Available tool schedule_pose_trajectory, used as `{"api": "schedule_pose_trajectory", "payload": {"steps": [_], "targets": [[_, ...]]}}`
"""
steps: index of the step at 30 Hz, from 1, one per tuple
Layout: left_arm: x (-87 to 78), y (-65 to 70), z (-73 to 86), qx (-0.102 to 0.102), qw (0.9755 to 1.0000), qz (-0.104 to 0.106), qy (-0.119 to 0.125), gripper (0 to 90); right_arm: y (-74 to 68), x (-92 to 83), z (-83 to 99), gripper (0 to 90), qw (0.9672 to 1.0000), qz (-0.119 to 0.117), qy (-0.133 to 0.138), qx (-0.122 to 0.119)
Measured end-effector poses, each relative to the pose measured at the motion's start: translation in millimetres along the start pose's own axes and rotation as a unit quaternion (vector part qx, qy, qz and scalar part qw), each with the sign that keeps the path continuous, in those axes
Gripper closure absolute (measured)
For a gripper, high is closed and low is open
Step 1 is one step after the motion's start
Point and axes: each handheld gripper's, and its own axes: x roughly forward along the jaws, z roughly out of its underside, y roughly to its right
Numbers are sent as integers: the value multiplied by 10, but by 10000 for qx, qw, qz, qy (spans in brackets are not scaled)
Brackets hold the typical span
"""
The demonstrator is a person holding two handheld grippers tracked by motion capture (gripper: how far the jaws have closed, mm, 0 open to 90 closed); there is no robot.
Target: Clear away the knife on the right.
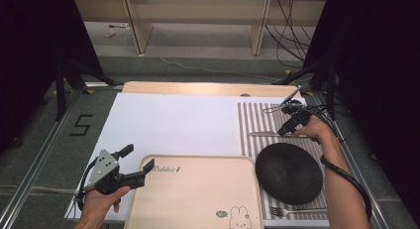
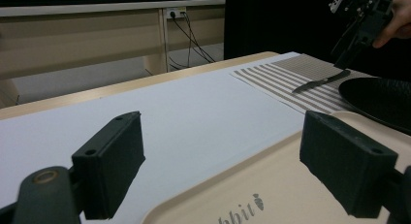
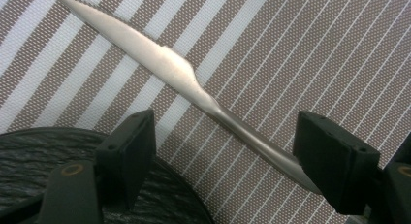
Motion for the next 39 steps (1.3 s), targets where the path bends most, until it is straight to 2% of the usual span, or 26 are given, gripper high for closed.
{"api": "schedule_pose_trajectory", "payload": {"steps": [2,5,11,18,32,39], "targets": [[-1,-1,-1,2,10000,7,9,156,17,25,-11,251,10000,14,-80,7],[-1,-2,-4,12,10000,11,23,156,38,51,-31,259,10000,30,-55,58],[-2,2,-6,3,10000,18,38,156,17,165,-47,268,9995,99,-301,-89],[8,11,-3,18,10000,79,30,155,31,235,-65,280,9995,6,-304,-11],[5,14,-4,19,9999,102,49,155,43,332,-82,314,9989,56,-469,-65],[5,12,-2,18,9999,107,48,155,16,369,-125,340,9982,85,-574,-174]]}}
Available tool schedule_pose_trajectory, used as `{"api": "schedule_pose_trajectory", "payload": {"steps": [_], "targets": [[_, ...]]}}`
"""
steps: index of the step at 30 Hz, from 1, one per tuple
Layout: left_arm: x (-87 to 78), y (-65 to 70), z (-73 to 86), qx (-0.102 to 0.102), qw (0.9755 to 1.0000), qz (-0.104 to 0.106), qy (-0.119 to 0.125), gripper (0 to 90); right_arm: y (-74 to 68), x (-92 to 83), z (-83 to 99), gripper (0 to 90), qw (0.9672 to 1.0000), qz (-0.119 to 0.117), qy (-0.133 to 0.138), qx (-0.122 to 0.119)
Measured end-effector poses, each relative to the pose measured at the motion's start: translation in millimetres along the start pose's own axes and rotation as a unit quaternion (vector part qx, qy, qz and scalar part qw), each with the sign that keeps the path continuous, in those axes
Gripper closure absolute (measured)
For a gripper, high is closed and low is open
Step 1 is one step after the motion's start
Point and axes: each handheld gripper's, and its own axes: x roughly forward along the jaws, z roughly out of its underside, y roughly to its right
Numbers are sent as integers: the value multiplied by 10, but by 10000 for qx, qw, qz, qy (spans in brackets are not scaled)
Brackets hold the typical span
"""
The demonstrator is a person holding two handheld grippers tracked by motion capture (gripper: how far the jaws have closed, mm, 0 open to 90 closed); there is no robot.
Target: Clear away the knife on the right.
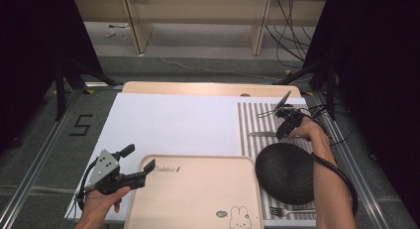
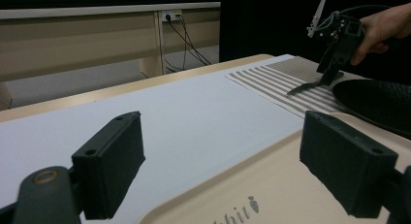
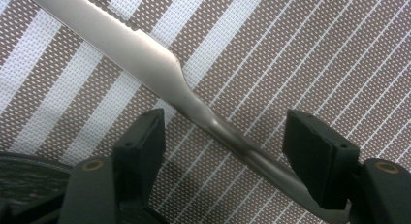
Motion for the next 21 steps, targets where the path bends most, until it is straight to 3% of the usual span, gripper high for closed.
{"api": "schedule_pose_trajectory", "payload": {"steps": [11,21], "targets": [[9,3,3,-12,10000,3,-14,156,-19,57,-7,393,9992,216,-252,-206],[9,9,2,6,10000,11,-16,156,-26,53,-7,440,9992,188,-219,-278]]}}
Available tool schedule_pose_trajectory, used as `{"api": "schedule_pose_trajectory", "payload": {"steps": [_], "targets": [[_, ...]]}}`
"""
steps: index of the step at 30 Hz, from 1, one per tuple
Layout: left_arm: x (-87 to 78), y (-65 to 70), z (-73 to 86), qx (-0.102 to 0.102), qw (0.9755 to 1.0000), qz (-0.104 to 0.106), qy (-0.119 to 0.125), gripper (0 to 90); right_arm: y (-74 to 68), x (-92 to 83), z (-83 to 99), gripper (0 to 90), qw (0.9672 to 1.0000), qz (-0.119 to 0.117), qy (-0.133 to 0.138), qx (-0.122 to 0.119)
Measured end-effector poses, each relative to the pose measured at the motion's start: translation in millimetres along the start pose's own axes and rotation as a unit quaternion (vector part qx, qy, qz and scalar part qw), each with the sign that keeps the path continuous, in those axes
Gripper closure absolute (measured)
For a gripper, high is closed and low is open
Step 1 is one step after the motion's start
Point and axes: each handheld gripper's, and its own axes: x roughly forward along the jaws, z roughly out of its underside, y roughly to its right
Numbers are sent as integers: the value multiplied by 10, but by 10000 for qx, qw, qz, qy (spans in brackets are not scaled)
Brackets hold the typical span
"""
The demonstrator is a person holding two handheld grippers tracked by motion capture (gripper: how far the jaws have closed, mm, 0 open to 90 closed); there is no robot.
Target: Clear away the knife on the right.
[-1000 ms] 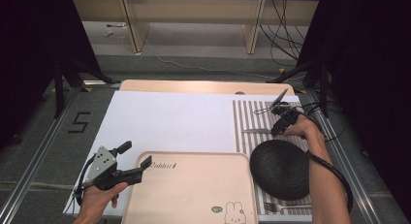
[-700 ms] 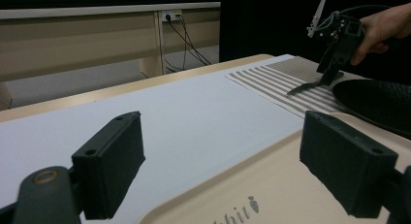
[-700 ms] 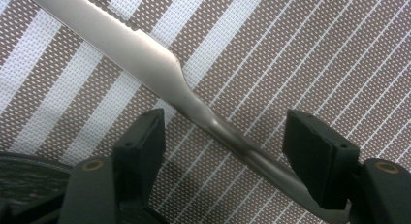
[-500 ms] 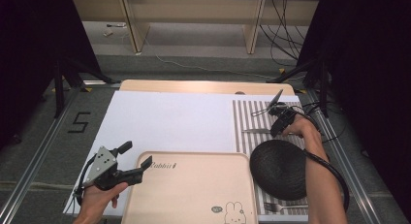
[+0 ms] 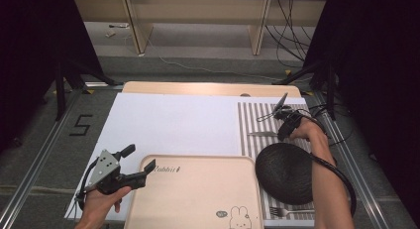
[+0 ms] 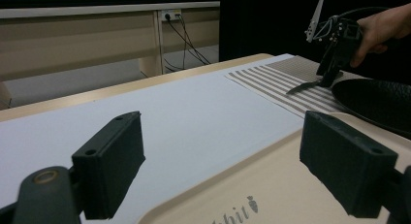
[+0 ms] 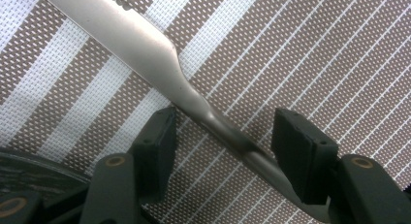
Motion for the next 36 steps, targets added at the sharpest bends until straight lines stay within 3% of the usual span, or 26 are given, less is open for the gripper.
{"api": "schedule_pose_trajectory", "payload": {"steps": [12,23,36], "targets": [[-15,11,-11,1,10000,14,45,156,-16,-2,-8,494,10000,-55,-2,-54],[-22,31,-15,22,10000,15,71,158,-39,-10,-17,621,9998,-198,-48,-84],[-32,32,-21,49,9999,-17,105,159,-68,-18,-23,702,9995,-262,-84,-175]]}}
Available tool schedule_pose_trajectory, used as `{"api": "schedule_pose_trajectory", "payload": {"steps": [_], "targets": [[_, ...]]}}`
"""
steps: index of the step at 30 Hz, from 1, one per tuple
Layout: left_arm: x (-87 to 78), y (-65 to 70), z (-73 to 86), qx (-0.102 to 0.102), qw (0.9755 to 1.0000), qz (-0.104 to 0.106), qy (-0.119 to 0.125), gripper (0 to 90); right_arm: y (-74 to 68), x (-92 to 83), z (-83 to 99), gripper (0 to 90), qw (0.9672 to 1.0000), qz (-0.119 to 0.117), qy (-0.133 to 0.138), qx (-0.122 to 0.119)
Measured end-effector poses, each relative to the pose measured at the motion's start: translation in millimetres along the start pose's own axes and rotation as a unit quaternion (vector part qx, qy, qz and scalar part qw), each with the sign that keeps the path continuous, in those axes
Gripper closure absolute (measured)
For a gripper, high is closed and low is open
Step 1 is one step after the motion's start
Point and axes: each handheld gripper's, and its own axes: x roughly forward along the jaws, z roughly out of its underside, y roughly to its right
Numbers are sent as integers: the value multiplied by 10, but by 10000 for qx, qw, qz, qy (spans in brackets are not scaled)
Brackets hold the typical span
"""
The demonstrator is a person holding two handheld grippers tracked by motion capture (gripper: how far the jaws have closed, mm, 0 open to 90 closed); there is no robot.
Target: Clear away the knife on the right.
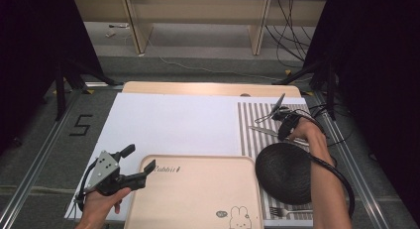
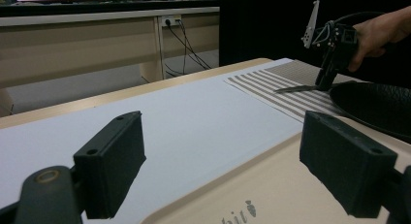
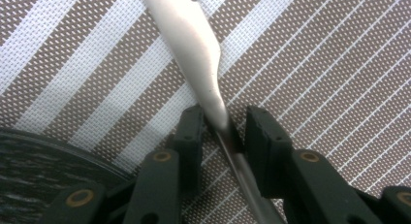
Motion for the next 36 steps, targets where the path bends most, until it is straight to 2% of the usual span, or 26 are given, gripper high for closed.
{"api": "schedule_pose_trajectory", "payload": {"steps": [11,12,16,19,27,29,30,36], "targets": [[-1,-2,-1,-9,10000,8,-5,159,-28,-1,-2,784,9999,-51,-1,-119],[-1,-2,-1,-8,10000,9,-5,159,-29,2,1,794,9998,-37,21,-196],[-3,1,-2,-17,10000,17,1,159,-37,2,7,799,9998,-23,54,-202],[-1,-1,-2,-9,10000,11,-6,159,-54,-2,-3,801,9995,62,4,-296],[2,-9,0,-29,10000,2,-21,158,-50,0,4,805,9995,15,55,-310],[5,-8,0,-33,10000,6,-20,158,-51,-6,7,805,9993,51,48,-358],[6,-9,0,-28,10000,7,-26,158,-48,-17,13,805,9990,147,70,-412],[8,-4,-1,-25,10000,14,-23,158,-15,-91,41,807,9985,320,170,-405]]}}
